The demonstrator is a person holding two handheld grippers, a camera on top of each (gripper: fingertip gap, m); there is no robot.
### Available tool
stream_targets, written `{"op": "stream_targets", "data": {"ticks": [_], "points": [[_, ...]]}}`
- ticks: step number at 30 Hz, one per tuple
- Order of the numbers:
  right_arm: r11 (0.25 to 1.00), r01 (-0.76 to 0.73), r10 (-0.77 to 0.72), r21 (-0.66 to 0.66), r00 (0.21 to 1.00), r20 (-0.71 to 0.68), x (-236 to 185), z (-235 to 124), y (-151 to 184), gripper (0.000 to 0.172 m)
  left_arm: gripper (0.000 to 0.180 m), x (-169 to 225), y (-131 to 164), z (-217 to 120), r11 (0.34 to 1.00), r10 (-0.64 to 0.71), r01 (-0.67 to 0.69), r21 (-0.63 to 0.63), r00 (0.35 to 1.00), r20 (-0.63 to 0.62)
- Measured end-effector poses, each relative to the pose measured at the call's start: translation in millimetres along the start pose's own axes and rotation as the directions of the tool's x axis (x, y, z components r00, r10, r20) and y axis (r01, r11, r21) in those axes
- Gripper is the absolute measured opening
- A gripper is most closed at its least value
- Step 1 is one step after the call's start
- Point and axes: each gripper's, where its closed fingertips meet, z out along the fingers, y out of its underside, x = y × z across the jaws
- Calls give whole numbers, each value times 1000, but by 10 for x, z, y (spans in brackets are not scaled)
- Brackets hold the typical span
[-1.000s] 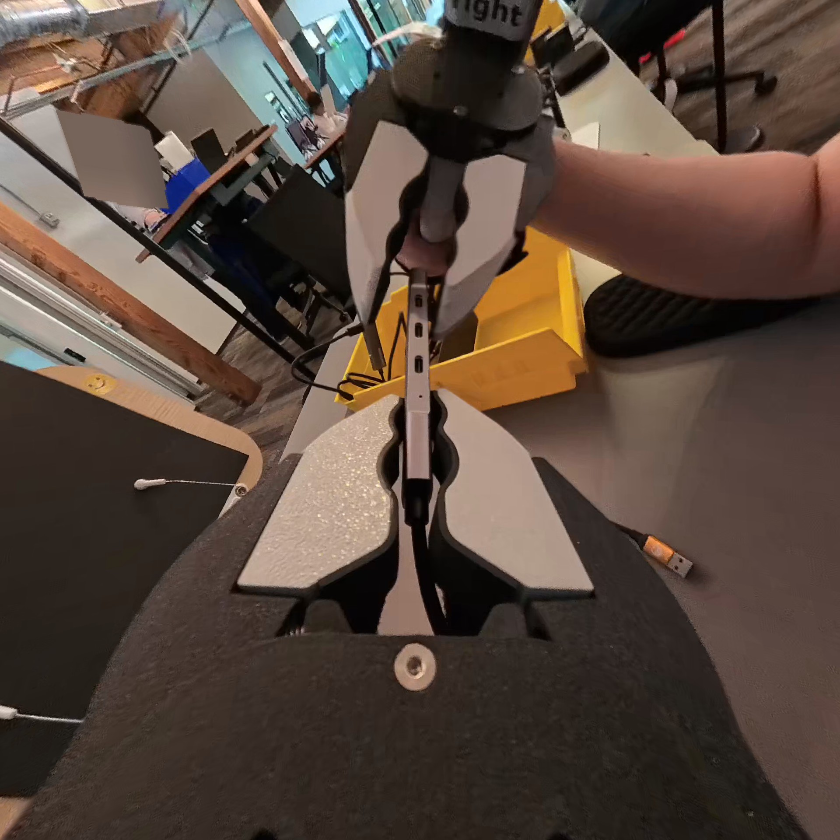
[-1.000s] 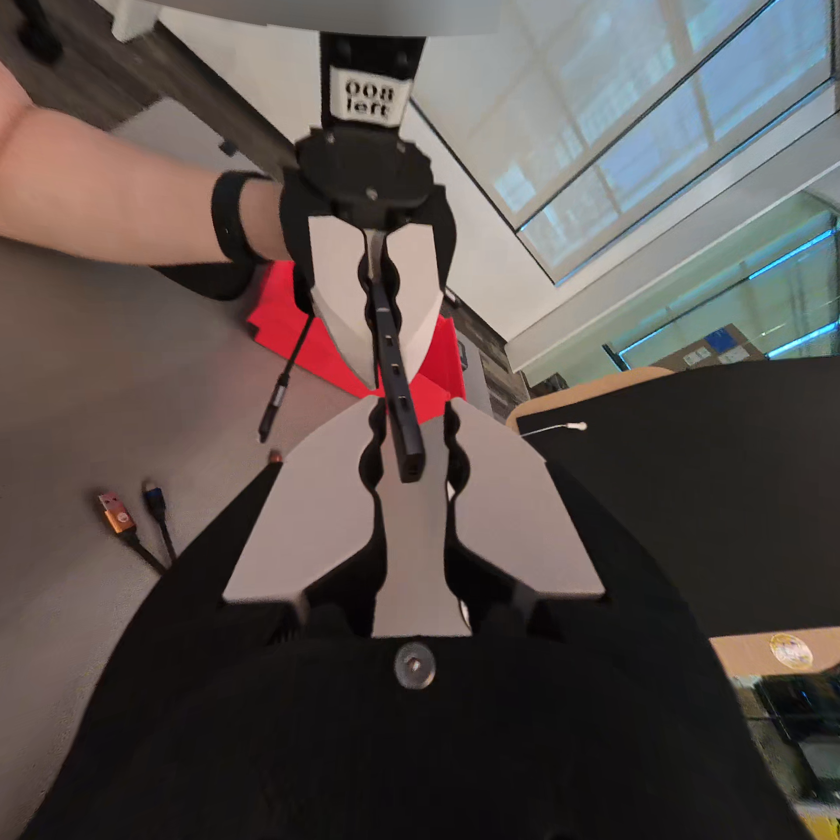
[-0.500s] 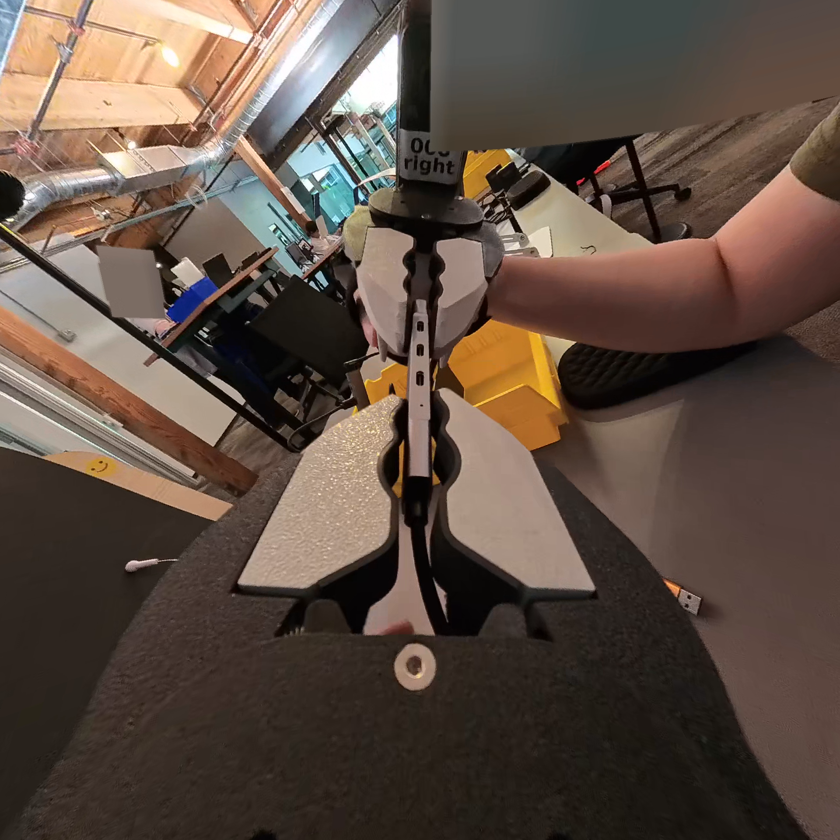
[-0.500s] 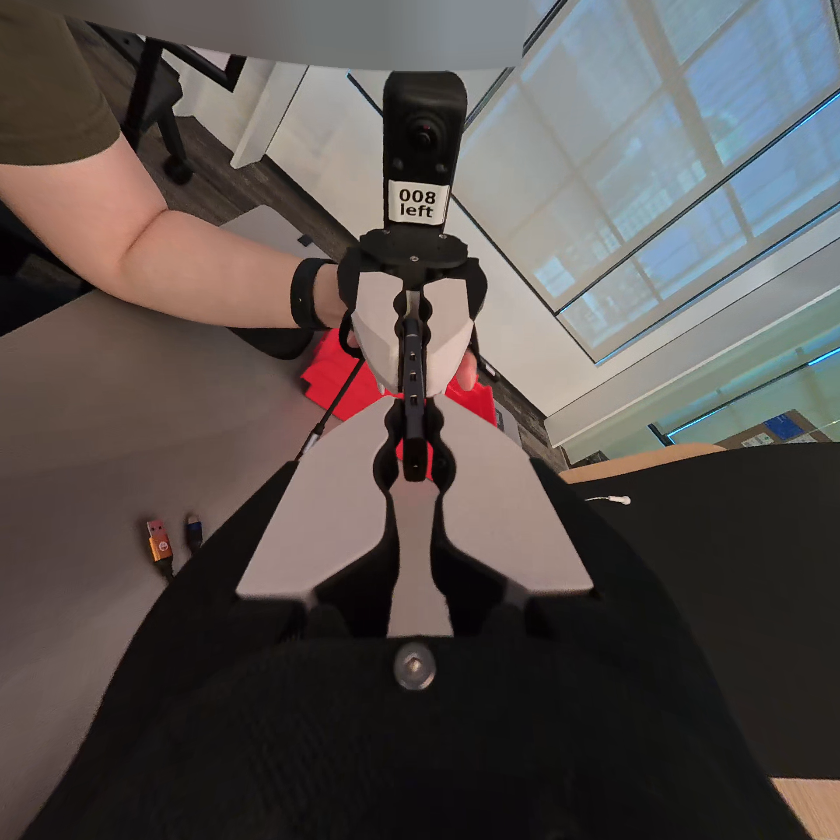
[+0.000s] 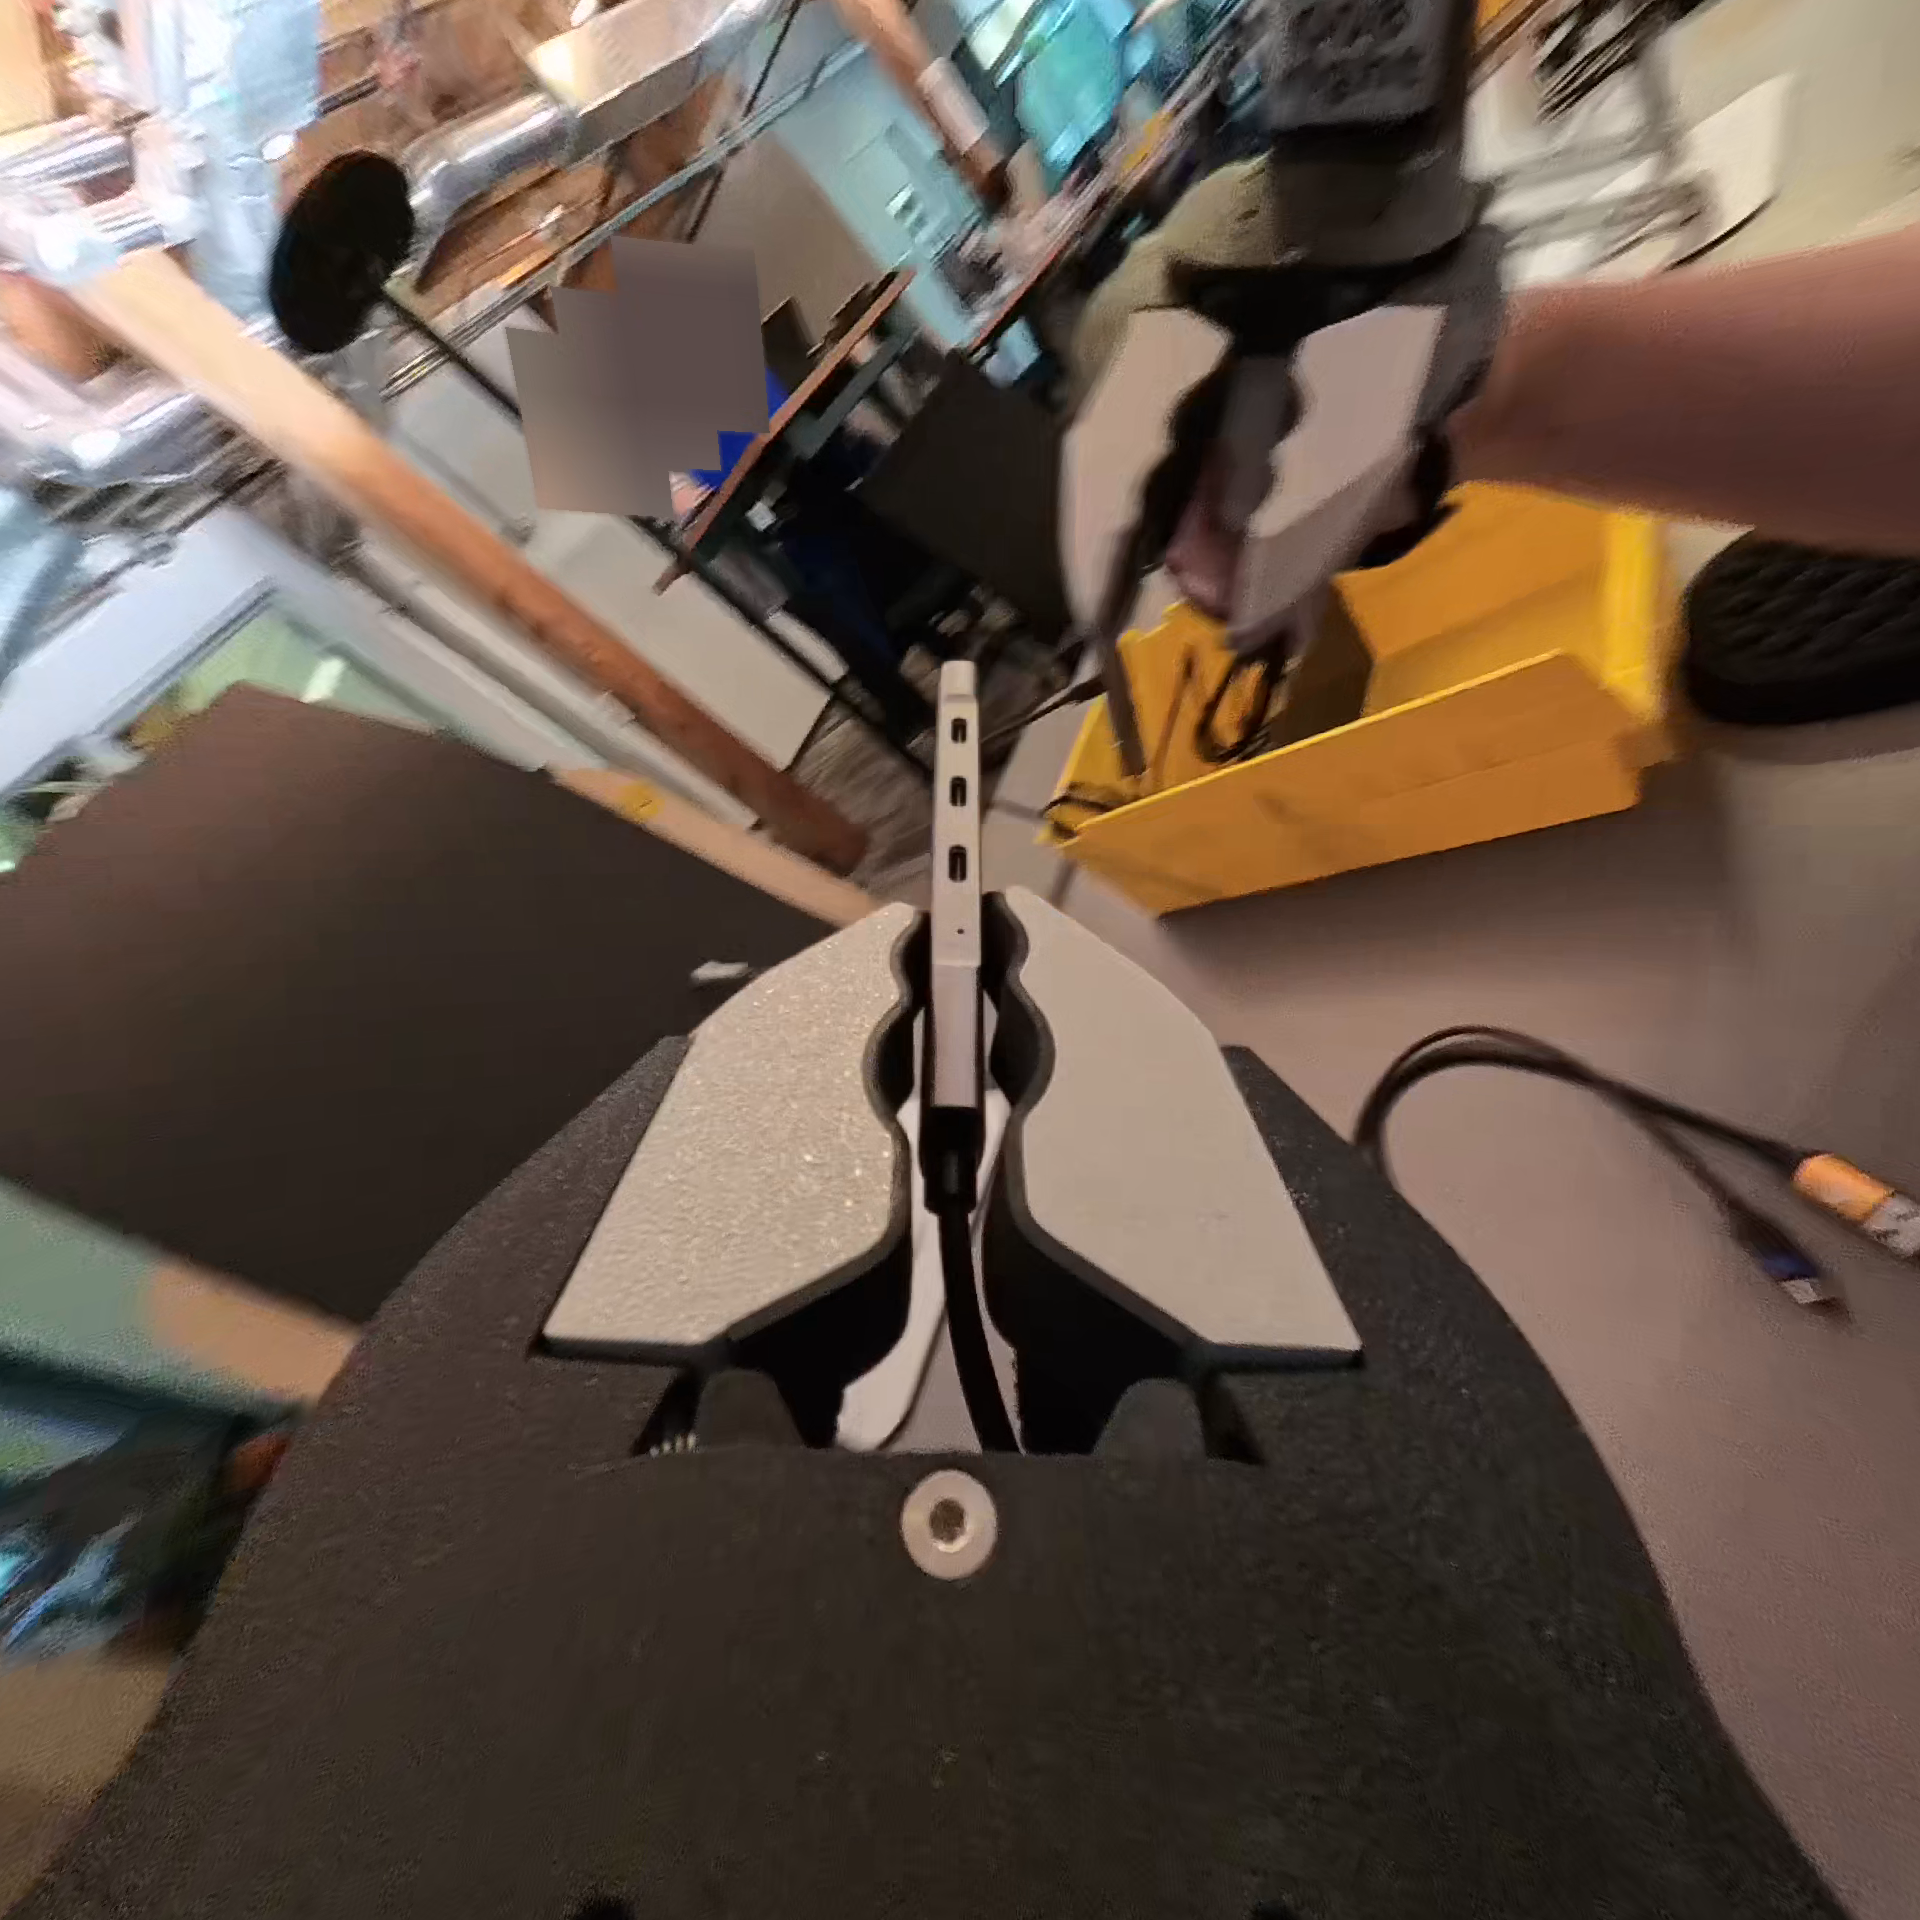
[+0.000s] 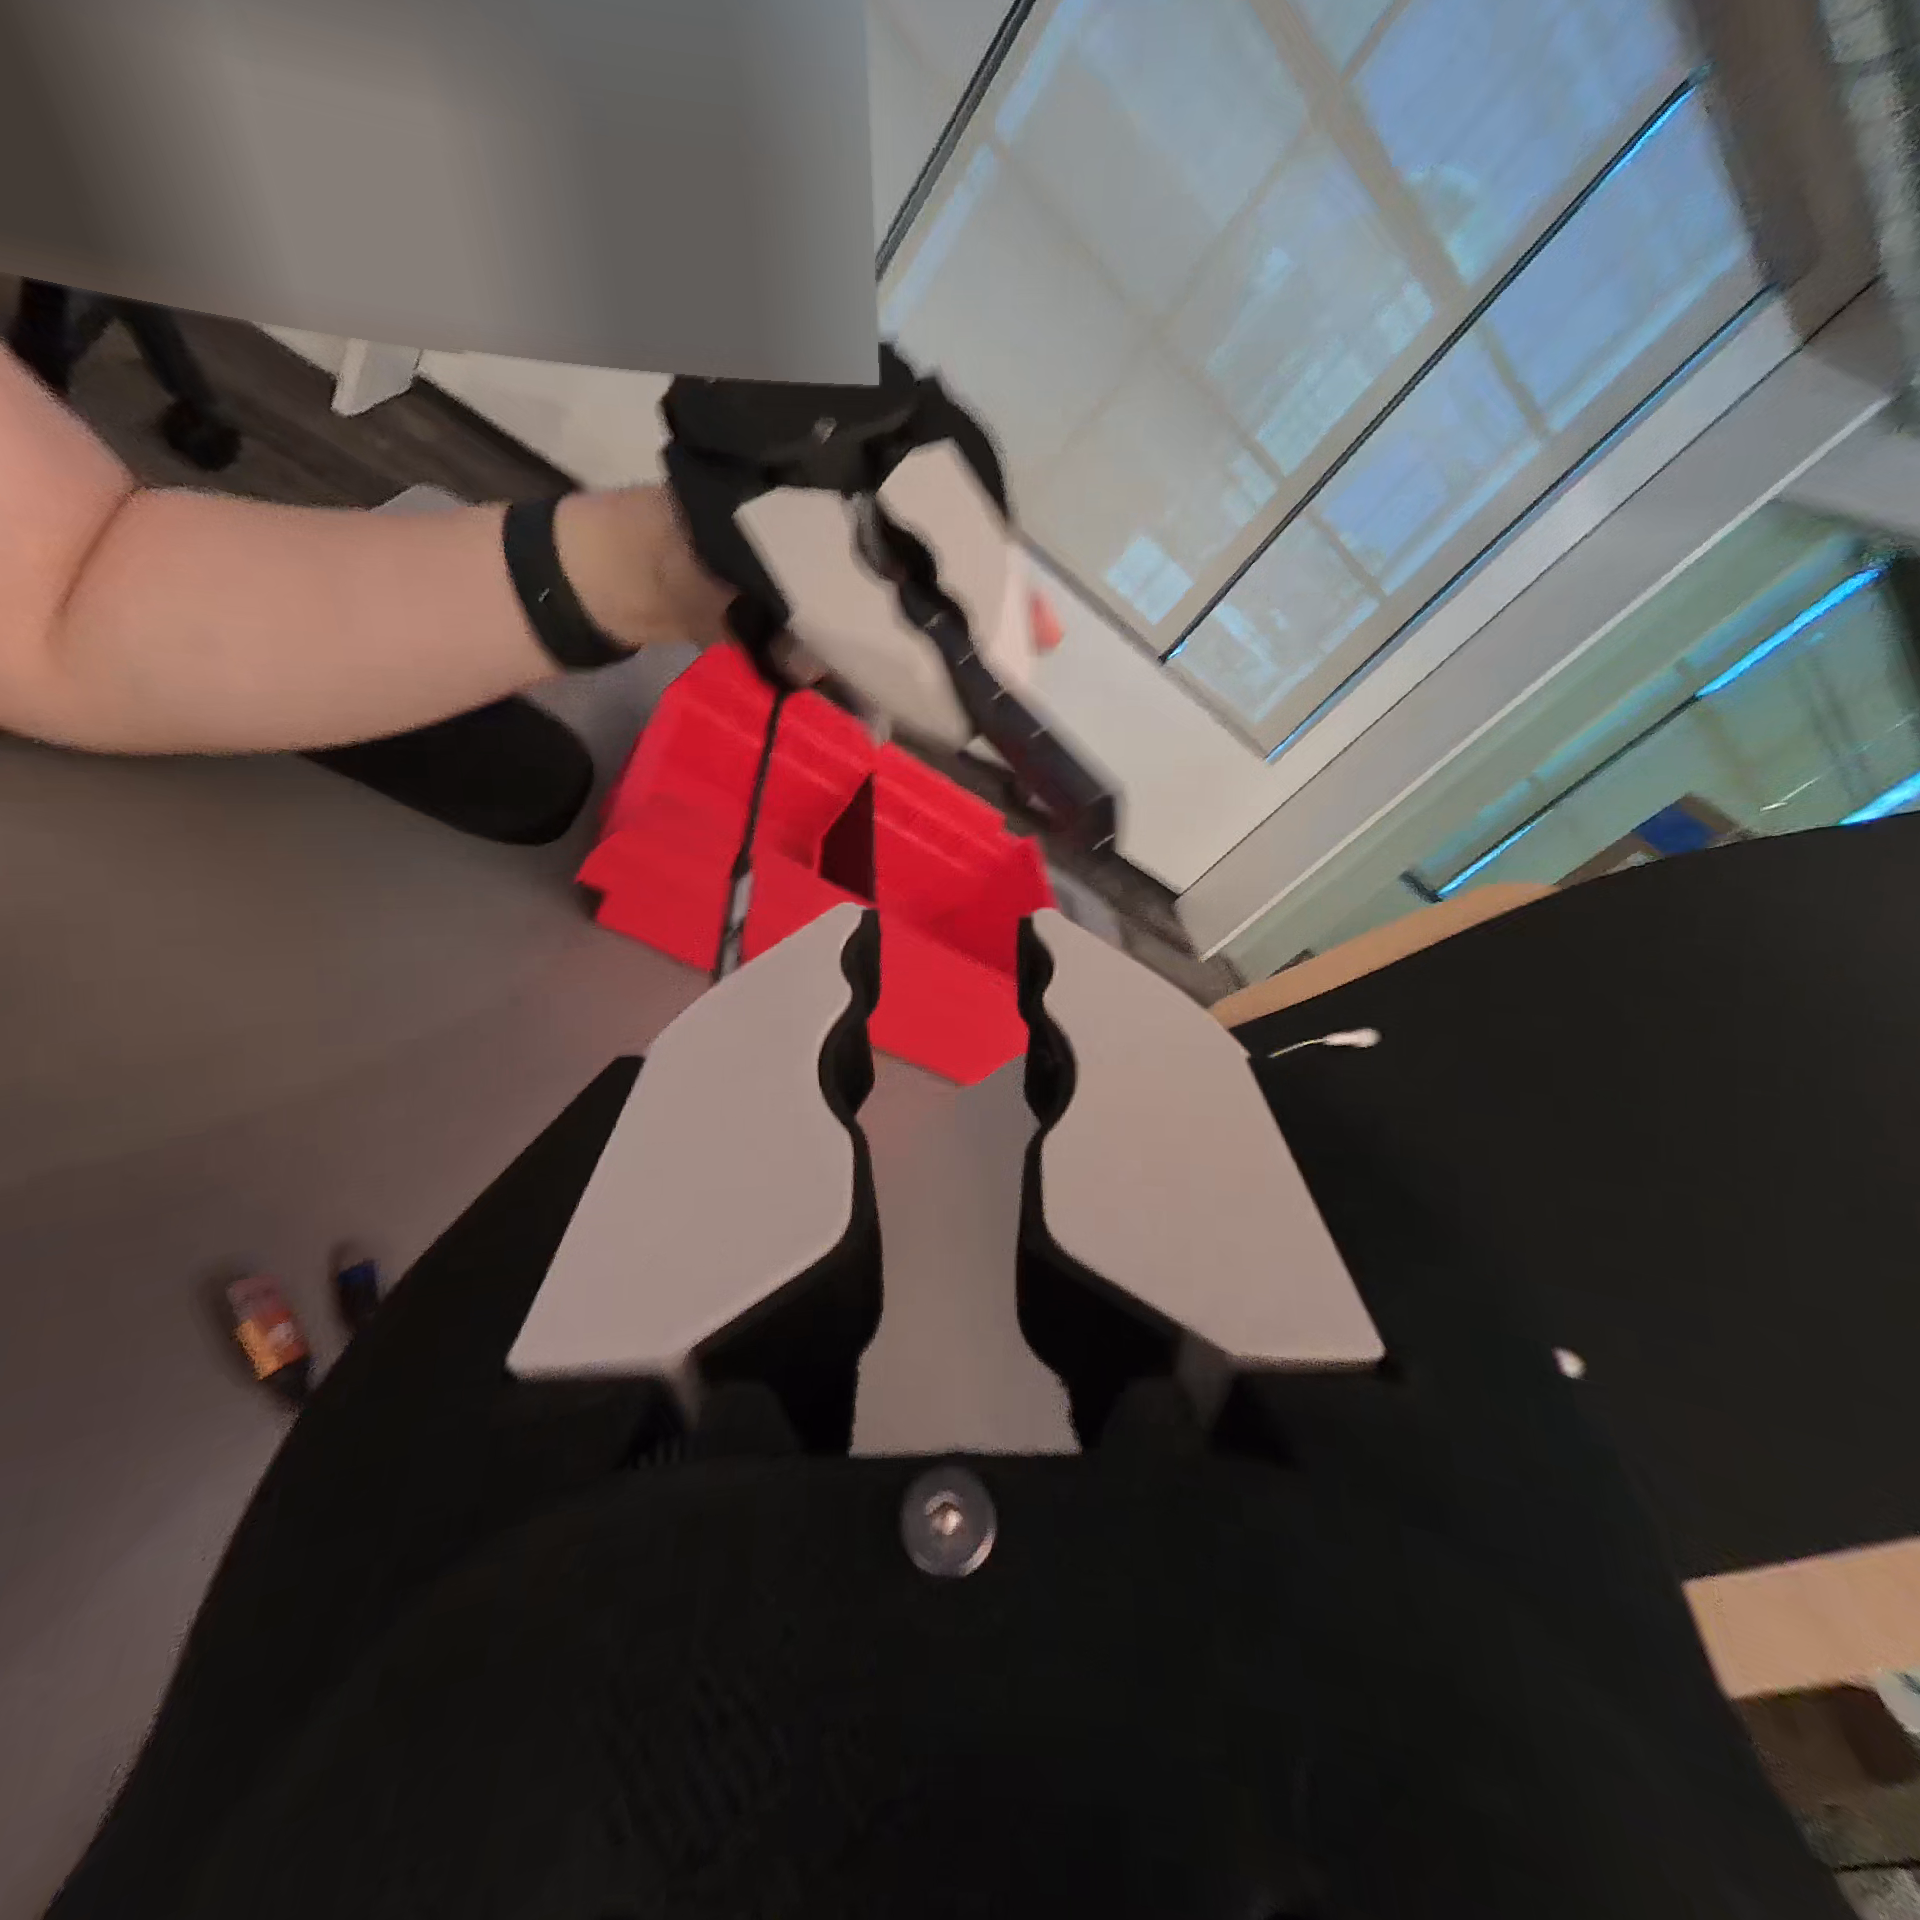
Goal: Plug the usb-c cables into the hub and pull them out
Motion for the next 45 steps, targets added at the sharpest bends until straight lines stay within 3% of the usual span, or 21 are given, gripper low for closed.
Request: {"op": "stream_targets", "data": {"ticks": [5, 11, 14, 18, 27, 35, 45], "points": [[967, -138, 195, -212, 942, 273, -517, 293, 470, 27, 9, -318, 131, -303, 988, 60, -35, -152, 985, 161], [834, -291, 435, -470, 870, 232, -984, 999, 1337, 15, 9, -450, 85, -481, 987, 65, -29, -160, 971, 228], [770, -336, 522, -542, 820, 234, -1192, 1059, 1642, 15, 9, -463, 43, -517, 989, 64, -31, -143, 970, 235], [746, -323, 522, -582, 827, 210, -1219, 1021, 1903, 16, 9, -475, 35, -502, 991, 61, -30, -133, 970, 236], [699, -303, 544, -648, 813, 208, -1333, 942, 2195, 21, 9, -455, 68, -371, 991, 54, -27, -129, 976, 211], [674, -369, 598, -640, 781, 180, -1310, 939, 2212, 17, 9, -429, 105, -311, 989, 54, -27, -142, 980, 193], [703, -300, 551, -645, 803, 227, -1344, 940, 2197, 8, 9, -407, 163, -246, 984, 58, -25, -175, 981, 186]]}}
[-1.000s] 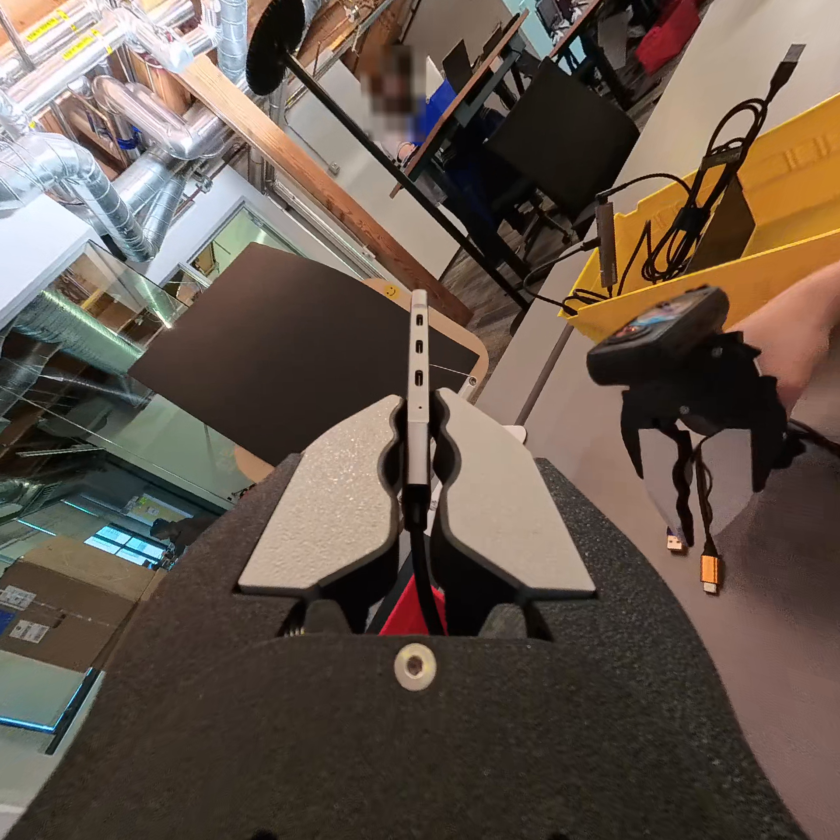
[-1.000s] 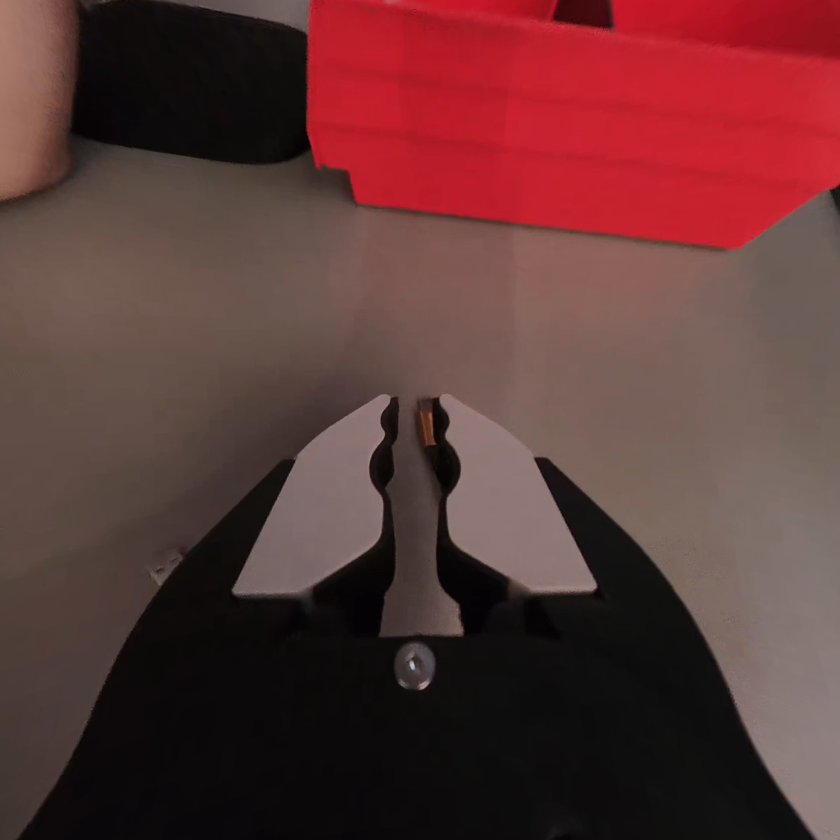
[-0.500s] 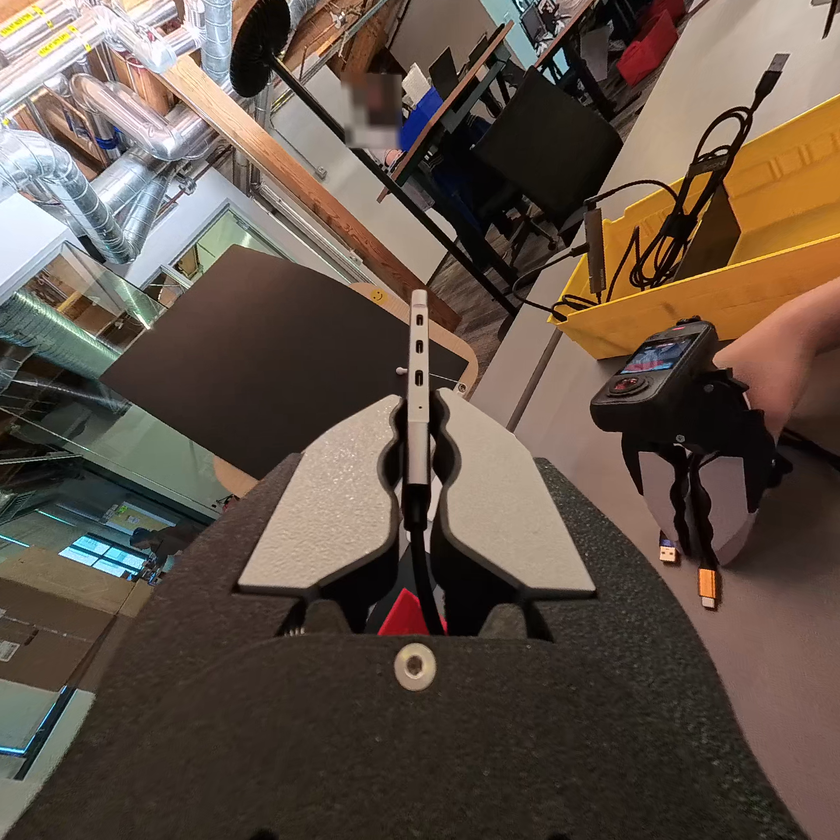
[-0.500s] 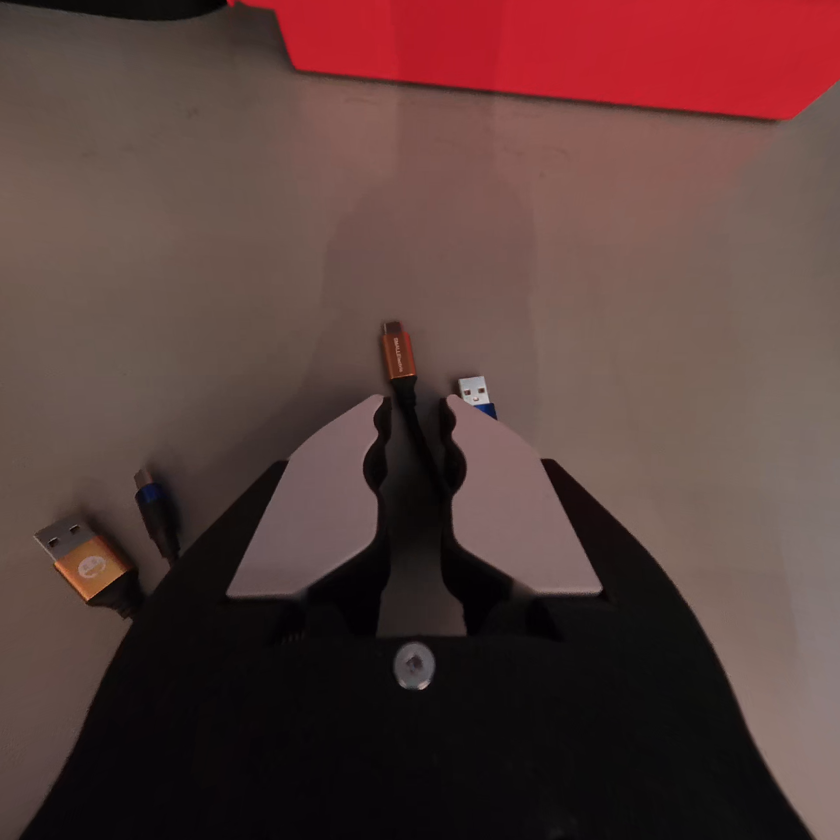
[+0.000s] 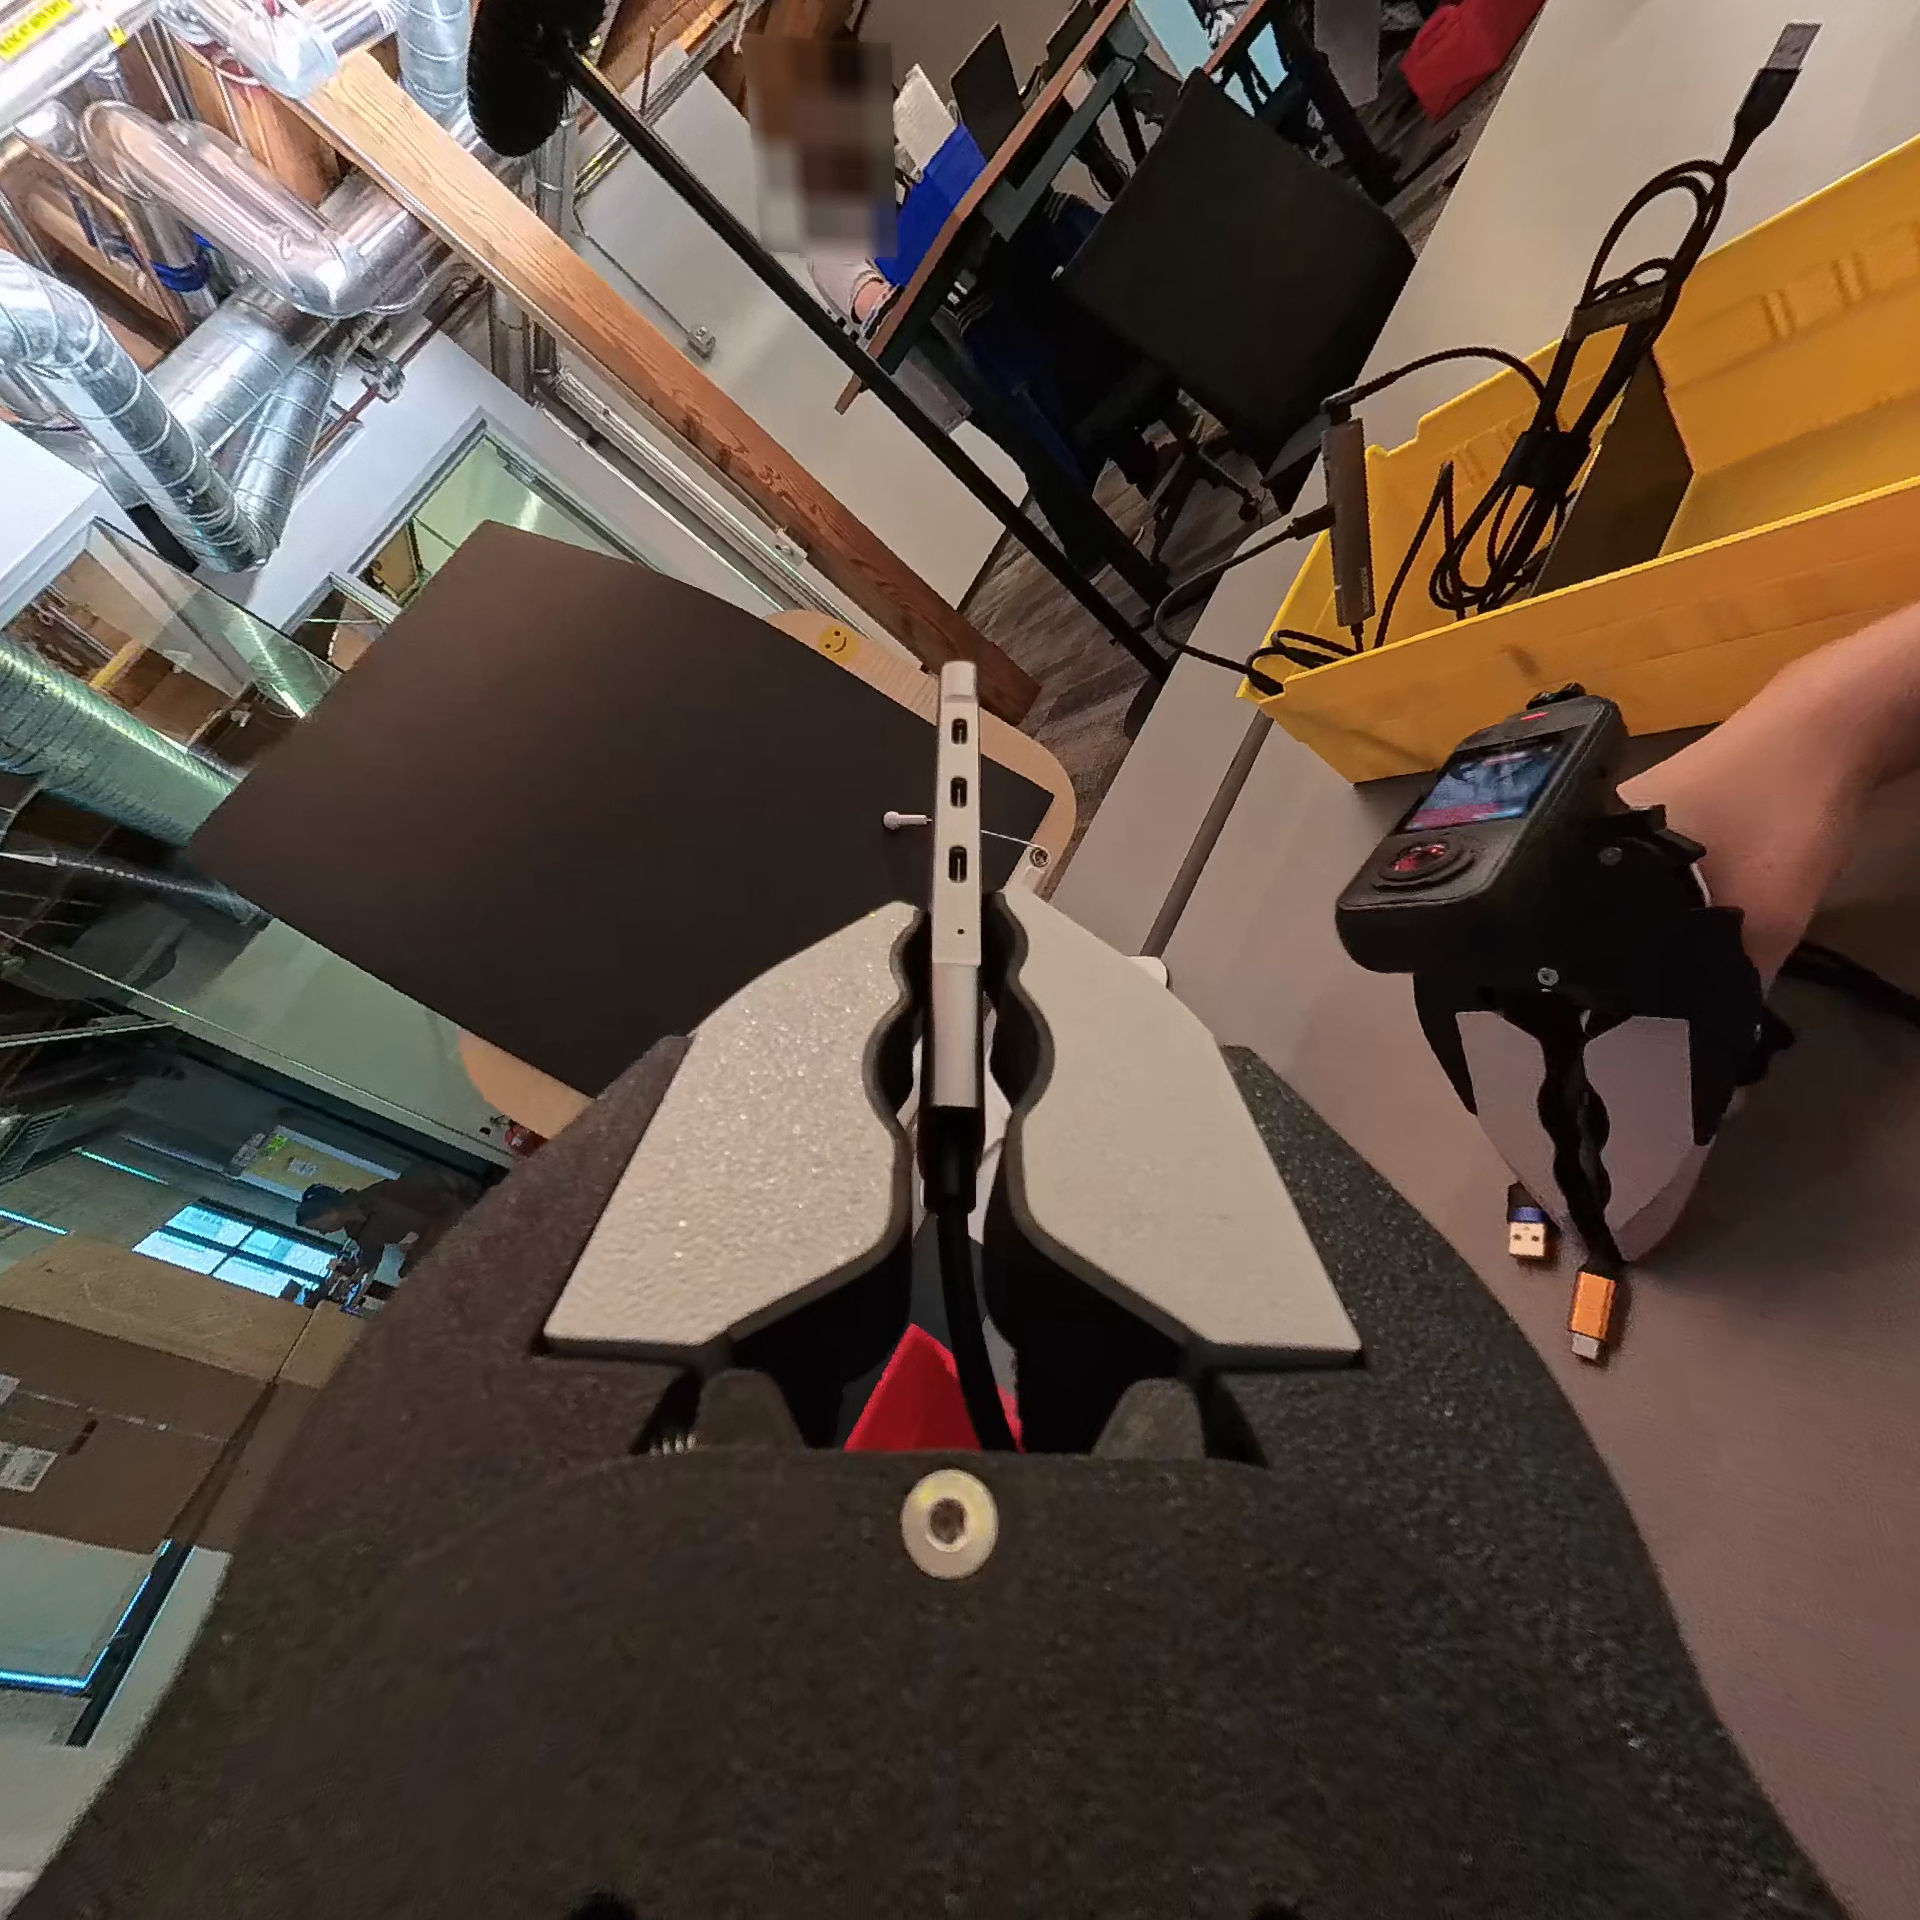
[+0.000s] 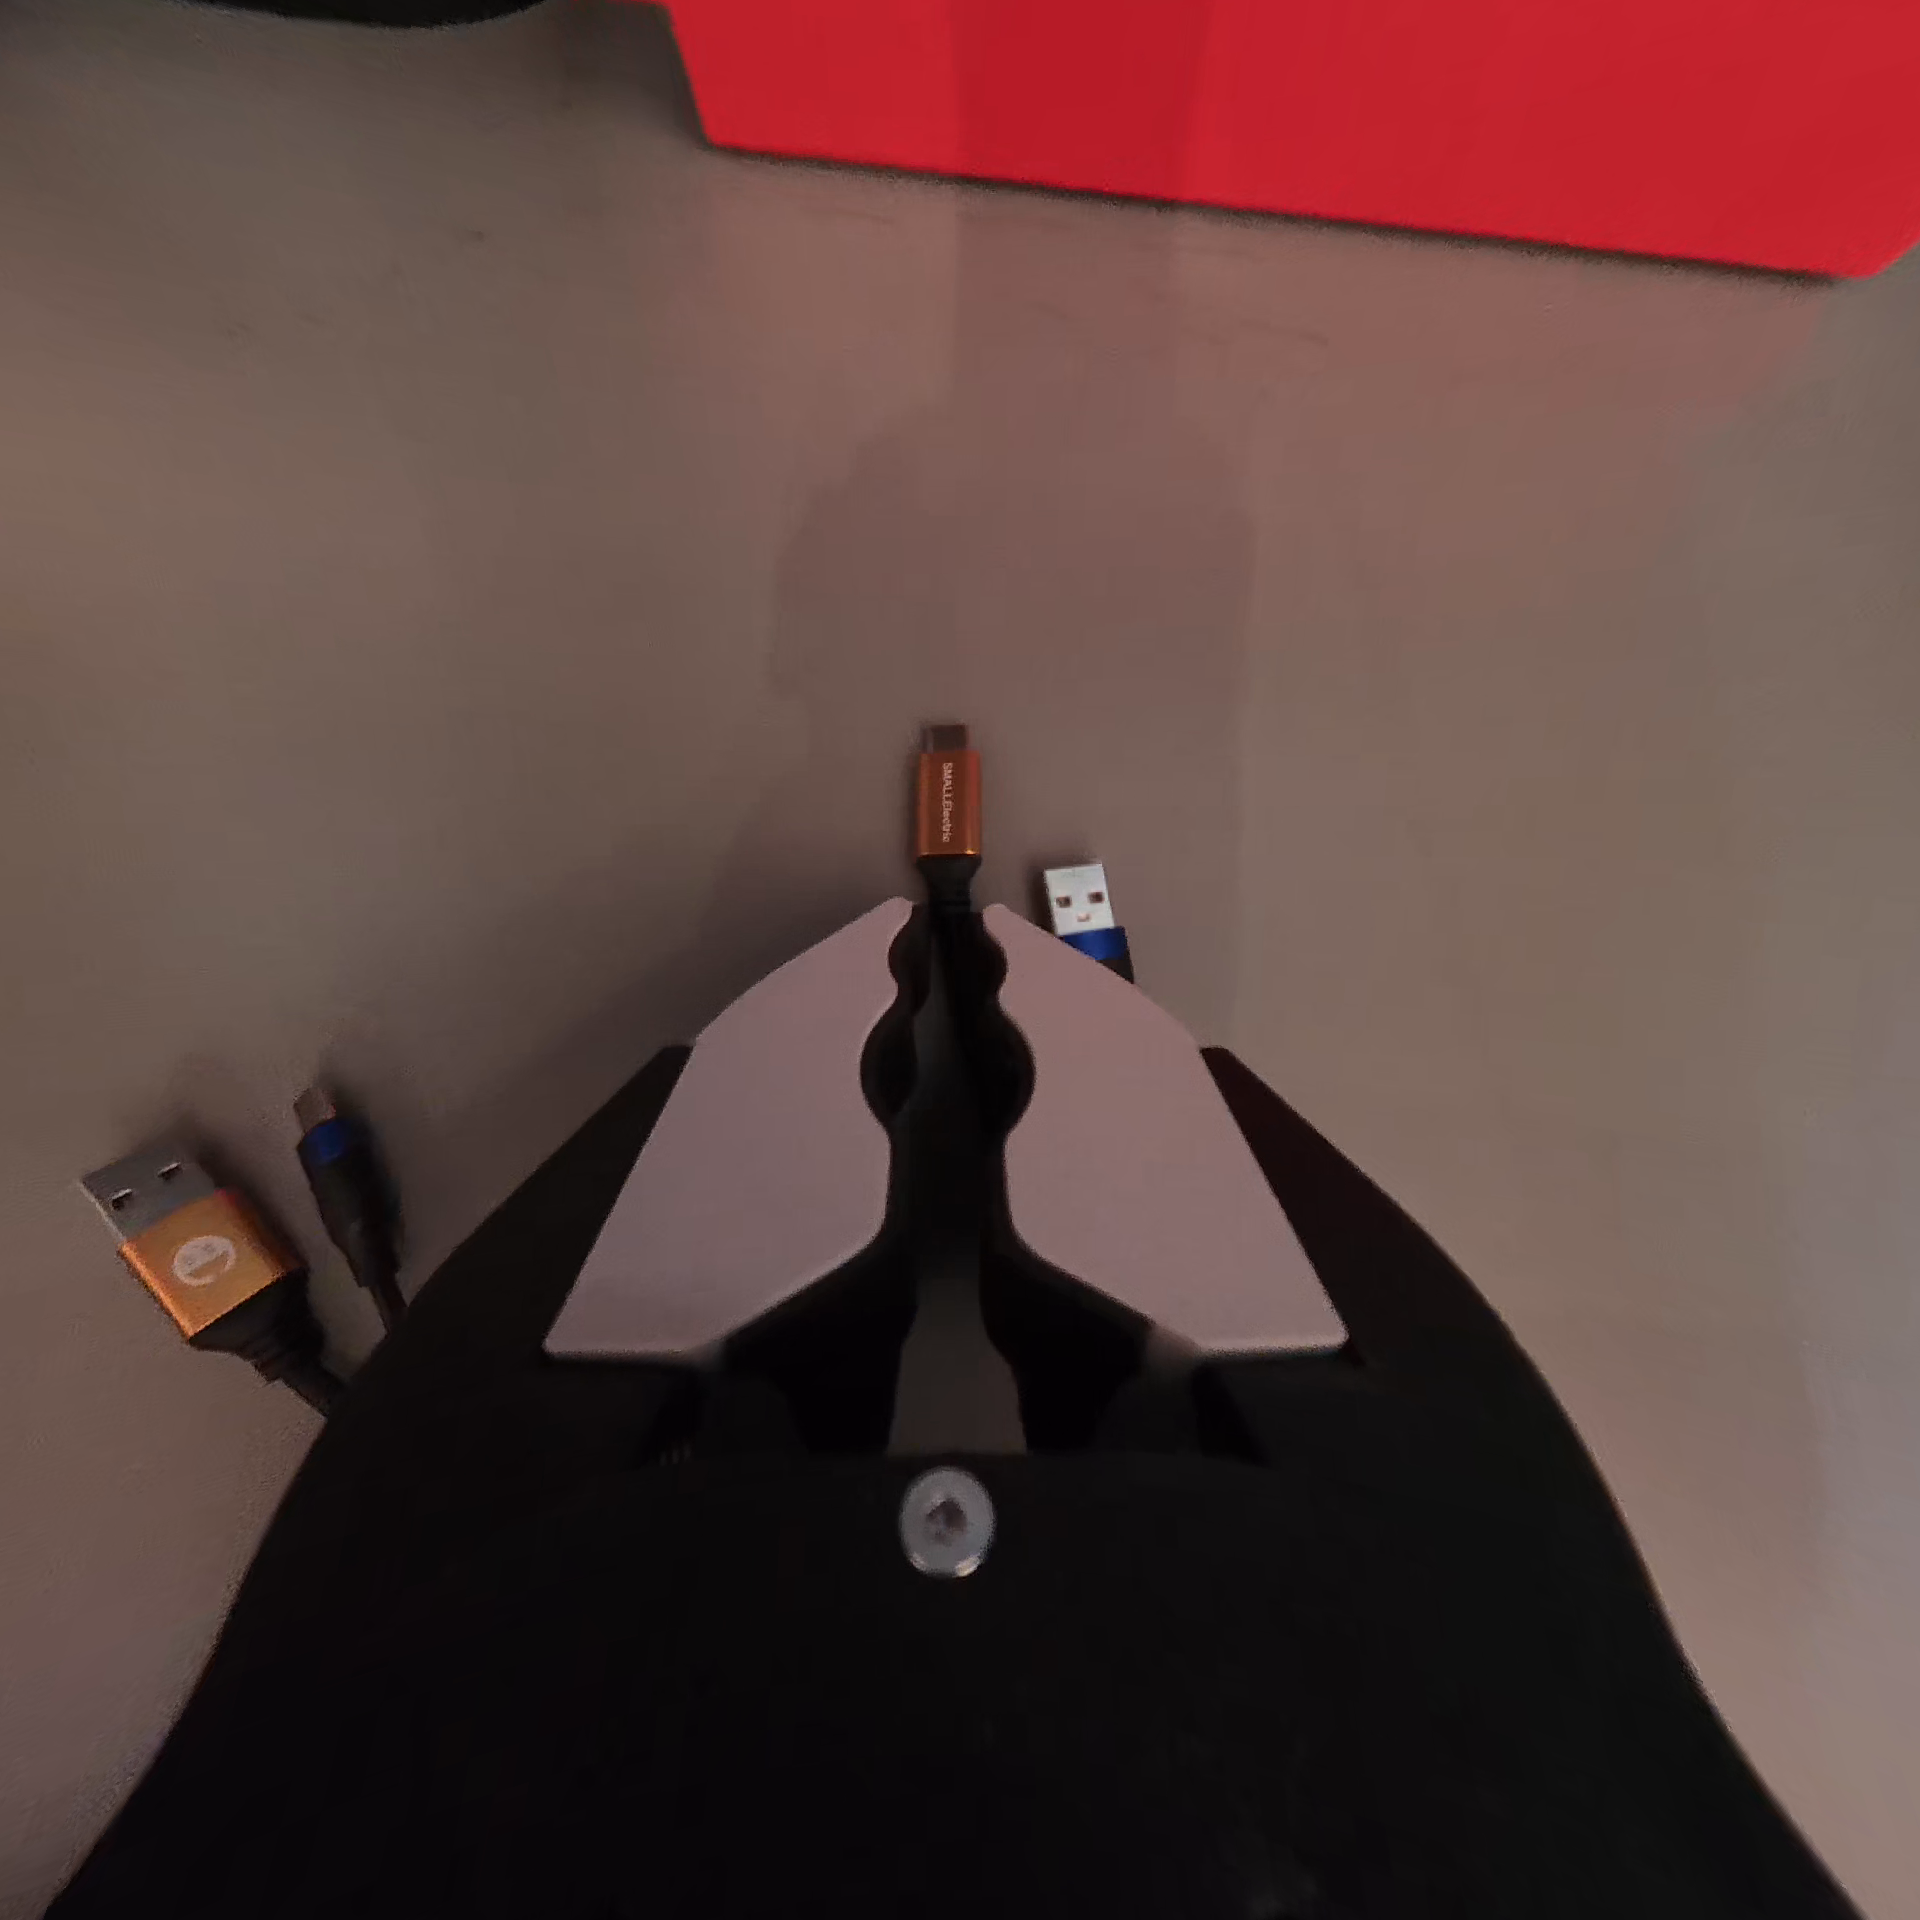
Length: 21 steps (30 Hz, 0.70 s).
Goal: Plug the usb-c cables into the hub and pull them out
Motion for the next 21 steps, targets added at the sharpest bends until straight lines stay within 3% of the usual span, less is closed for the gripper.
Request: {"op": "stream_targets", "data": {"ticks": [5, 10, 12, 16, 21], "points": [[993, 90, -86, 79, 995, -54, -13, -191, -289, 6, 9, -28, 31, 19, 1000, -7, 7, -17, 1000, 20], [939, 185, -150, 289, 979, -139, -85, -937, -872, 6, 9, -117, 144, 103, 997, 9, -1, -80, 995, 97], [923, 220, -160, 317, 965, -206, -71, -1304, -989, 6, 8, -128, 224, 166, 990, 59, -42, -134, 990, 128], [923, 224, -93, 314, 919, -384, -2, -1962, -1113, 6, 9, -56, 345, 344, 963, 170, -133, -234, 975, 146], [954, 66, 77, 293, 890, -449, 44, -2130, -1135, 6, 9, 110, 371, 577, 924, 314, -267, -275, 938, 144]]}}
